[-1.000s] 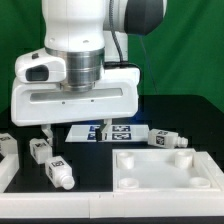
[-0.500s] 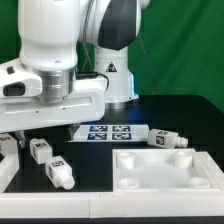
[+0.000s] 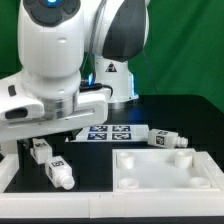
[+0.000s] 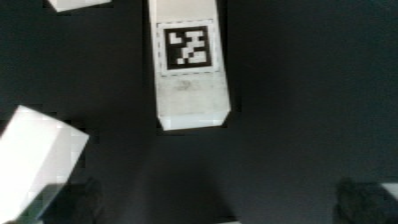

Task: Assemble one leg

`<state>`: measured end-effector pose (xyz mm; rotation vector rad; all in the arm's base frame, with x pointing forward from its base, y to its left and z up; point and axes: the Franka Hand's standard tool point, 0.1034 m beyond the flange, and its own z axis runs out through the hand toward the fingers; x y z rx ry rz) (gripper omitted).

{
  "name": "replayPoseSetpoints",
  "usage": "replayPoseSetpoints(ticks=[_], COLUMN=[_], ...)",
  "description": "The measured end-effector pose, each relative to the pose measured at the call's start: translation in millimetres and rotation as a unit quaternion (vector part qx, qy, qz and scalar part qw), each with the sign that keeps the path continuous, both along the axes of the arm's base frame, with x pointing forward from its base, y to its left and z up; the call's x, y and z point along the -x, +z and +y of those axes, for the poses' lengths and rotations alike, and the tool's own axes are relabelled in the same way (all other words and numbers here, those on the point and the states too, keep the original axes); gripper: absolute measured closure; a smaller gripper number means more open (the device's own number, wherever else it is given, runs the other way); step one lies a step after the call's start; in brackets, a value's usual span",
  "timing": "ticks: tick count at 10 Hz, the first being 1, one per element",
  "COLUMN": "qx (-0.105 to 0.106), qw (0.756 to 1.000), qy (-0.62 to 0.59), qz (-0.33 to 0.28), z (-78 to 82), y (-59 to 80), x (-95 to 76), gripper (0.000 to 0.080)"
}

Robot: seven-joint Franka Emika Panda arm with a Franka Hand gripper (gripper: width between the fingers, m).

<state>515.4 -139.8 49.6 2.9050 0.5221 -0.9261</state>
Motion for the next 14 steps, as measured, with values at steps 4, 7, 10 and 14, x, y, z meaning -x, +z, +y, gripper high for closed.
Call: replayPoseSetpoints(ticks=[4,7,10,14], qx=[0.021,0.023,0.041,0.045], qw=[0.996,0.996,0.995,0.995], qy=[0.0,0.004,0.007,0.004], qz=[0.091,0.083,0.089,0.089], z=[-11.5,-13.9,-19.4,-18.0], y=[-20.2,-22.5,-30.6,-31.8], x=[21.0,18.7,31.2,31.6], gripper=[0.0151,0.0151,0.0151,0.0151])
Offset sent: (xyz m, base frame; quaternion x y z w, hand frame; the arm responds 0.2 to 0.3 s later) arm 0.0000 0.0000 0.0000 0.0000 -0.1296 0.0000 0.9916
